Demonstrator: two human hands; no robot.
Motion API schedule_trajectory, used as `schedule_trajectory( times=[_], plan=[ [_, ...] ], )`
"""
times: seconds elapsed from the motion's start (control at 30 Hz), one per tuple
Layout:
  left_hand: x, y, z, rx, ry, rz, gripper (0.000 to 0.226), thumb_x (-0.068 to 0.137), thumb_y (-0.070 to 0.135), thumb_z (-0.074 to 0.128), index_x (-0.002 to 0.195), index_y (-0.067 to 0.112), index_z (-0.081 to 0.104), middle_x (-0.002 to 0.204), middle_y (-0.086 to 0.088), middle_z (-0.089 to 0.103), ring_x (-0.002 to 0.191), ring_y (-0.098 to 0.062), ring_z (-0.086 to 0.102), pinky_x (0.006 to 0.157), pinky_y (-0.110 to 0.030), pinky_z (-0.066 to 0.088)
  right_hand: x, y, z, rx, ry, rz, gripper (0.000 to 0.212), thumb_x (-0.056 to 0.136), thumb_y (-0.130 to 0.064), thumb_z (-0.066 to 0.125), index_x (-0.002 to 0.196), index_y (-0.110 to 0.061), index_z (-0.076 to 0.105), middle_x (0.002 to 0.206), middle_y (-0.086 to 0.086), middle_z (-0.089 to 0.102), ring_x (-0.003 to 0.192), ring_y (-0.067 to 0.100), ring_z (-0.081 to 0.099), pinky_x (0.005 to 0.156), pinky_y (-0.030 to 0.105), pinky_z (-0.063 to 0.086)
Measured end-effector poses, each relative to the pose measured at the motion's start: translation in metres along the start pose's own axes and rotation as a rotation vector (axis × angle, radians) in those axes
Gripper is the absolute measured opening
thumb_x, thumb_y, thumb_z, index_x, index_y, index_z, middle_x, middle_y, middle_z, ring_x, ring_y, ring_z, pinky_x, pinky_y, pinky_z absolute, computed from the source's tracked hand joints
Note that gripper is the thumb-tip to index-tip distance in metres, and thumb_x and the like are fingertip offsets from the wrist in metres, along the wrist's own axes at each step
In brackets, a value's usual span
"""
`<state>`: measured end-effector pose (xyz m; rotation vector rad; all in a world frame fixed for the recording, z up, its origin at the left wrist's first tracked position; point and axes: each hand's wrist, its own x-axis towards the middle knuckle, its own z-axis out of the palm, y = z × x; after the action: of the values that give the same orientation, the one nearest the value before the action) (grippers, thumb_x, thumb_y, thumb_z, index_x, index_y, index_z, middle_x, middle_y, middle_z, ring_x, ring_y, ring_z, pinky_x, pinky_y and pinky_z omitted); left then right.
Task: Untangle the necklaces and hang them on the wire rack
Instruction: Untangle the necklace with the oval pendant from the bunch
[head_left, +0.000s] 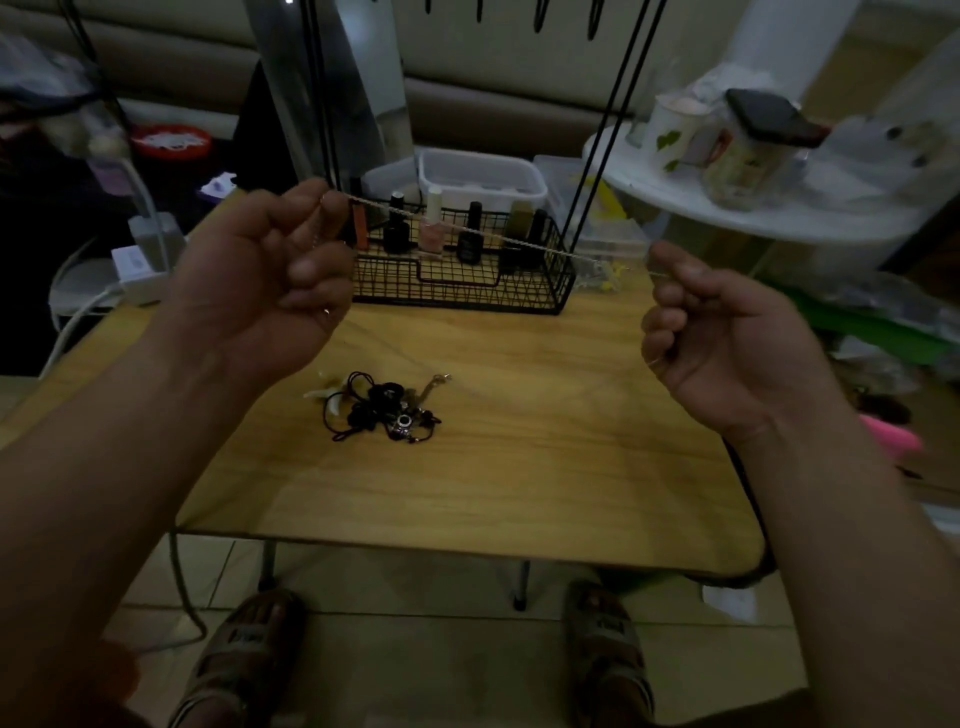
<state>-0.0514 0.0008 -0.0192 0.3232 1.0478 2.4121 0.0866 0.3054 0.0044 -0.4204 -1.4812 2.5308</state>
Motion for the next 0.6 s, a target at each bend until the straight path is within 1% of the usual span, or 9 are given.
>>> schedule_trajectory(
  times=[0.1, 0.2, 0.3, 0.37, 0.43, 0.47, 0.53, 0.6],
  plan=[
    [0.004, 0.002, -0.006, -0.059, 0.003, 0.029, 0.013, 0.103, 0.014, 0.044, 0.110, 0.022, 0.052, 0.107, 0.009, 0.066, 0.056, -0.003, 0.037, 0.050, -0.014, 0.024, 0.005, -0.002, -0.009, 0.044, 0.022, -0.025, 0.030, 0.098, -0.008, 0.047, 0.123, -0.016, 0.063, 0.082, -0.003, 0.061, 0.063, 0.006, 0.051, 0.052, 0.015, 0.040],
    [0.007, 0.005, -0.010, -0.159, 0.045, 0.045, 0.030, 0.100, 0.011, 0.048, 0.128, 0.019, 0.053, 0.120, 0.002, 0.070, 0.061, -0.003, 0.050, 0.056, -0.015, 0.036, 0.014, 0.001, -0.016, 0.082, 0.096, -0.034, 0.029, 0.098, -0.003, 0.047, 0.119, -0.016, 0.063, 0.084, -0.003, 0.065, 0.063, 0.004, 0.050, 0.053, 0.014, 0.036],
    [0.006, 0.003, -0.009, -0.221, 0.058, 0.032, 0.045, 0.096, 0.010, 0.051, 0.141, 0.011, 0.049, 0.129, -0.007, 0.069, 0.073, -0.010, 0.063, 0.065, -0.019, 0.047, 0.026, 0.006, -0.022, 0.114, 0.182, -0.007, 0.030, 0.089, 0.001, 0.051, 0.112, -0.015, 0.060, 0.081, -0.002, 0.063, 0.058, 0.003, 0.049, 0.051, 0.012, 0.036],
    [0.008, 0.000, -0.009, -0.232, 0.092, 0.021, 0.048, 0.096, 0.008, 0.050, 0.144, 0.011, 0.048, 0.134, -0.010, 0.068, 0.083, -0.014, 0.066, 0.069, -0.022, 0.049, 0.034, 0.011, -0.023, 0.097, 0.236, 0.026, 0.024, 0.090, 0.002, 0.048, 0.105, -0.014, 0.058, 0.082, -0.001, 0.059, 0.056, 0.002, 0.048, 0.049, 0.011, 0.038],
    [0.011, -0.003, -0.010, -0.159, 0.164, -0.005, 0.050, 0.096, 0.000, 0.049, 0.144, 0.015, 0.051, 0.137, -0.011, 0.067, 0.086, -0.015, 0.065, 0.066, -0.020, 0.048, 0.040, 0.018, -0.022, 0.074, 0.265, 0.050, 0.022, 0.100, 0.002, 0.041, 0.099, -0.013, 0.057, 0.084, 0.000, 0.057, 0.057, 0.002, 0.048, 0.050, 0.010, 0.041],
    [0.014, -0.004, -0.011, -0.076, 0.214, -0.027, 0.052, 0.095, -0.005, 0.048, 0.142, 0.017, 0.053, 0.135, -0.008, 0.068, 0.084, -0.013, 0.065, 0.061, -0.019, 0.046, 0.043, 0.022, -0.021, 0.076, 0.280, 0.057, 0.023, 0.103, 0.002, 0.039, 0.099, -0.011, 0.057, 0.087, 0.002, 0.058, 0.059, 0.002, 0.049, 0.052, 0.010, 0.042],
    [0.019, -0.010, -0.013, 0.112, 0.332, -0.072, 0.053, 0.095, -0.011, 0.044, 0.139, 0.016, 0.056, 0.123, -0.009, 0.070, 0.075, -0.009, 0.063, 0.053, -0.016, 0.043, 0.052, 0.030, -0.015, 0.088, 0.298, 0.068, 0.022, 0.104, 0.005, 0.039, 0.110, -0.005, 0.057, 0.097, 0.007, 0.059, 0.064, 0.004, 0.052, 0.056, 0.011, 0.047],
    [0.021, -0.015, -0.016, 0.279, 0.452, -0.090, 0.049, 0.097, -0.013, 0.042, 0.136, 0.013, 0.058, 0.108, -0.009, 0.074, 0.068, -0.009, 0.063, 0.051, -0.016, 0.043, 0.060, 0.037, -0.009, 0.077, 0.287, 0.079, 0.028, 0.103, 0.008, 0.038, 0.126, -0.003, 0.051, 0.106, 0.012, 0.059, 0.071, 0.007, 0.056, 0.058, 0.012, 0.051]
  ],
)
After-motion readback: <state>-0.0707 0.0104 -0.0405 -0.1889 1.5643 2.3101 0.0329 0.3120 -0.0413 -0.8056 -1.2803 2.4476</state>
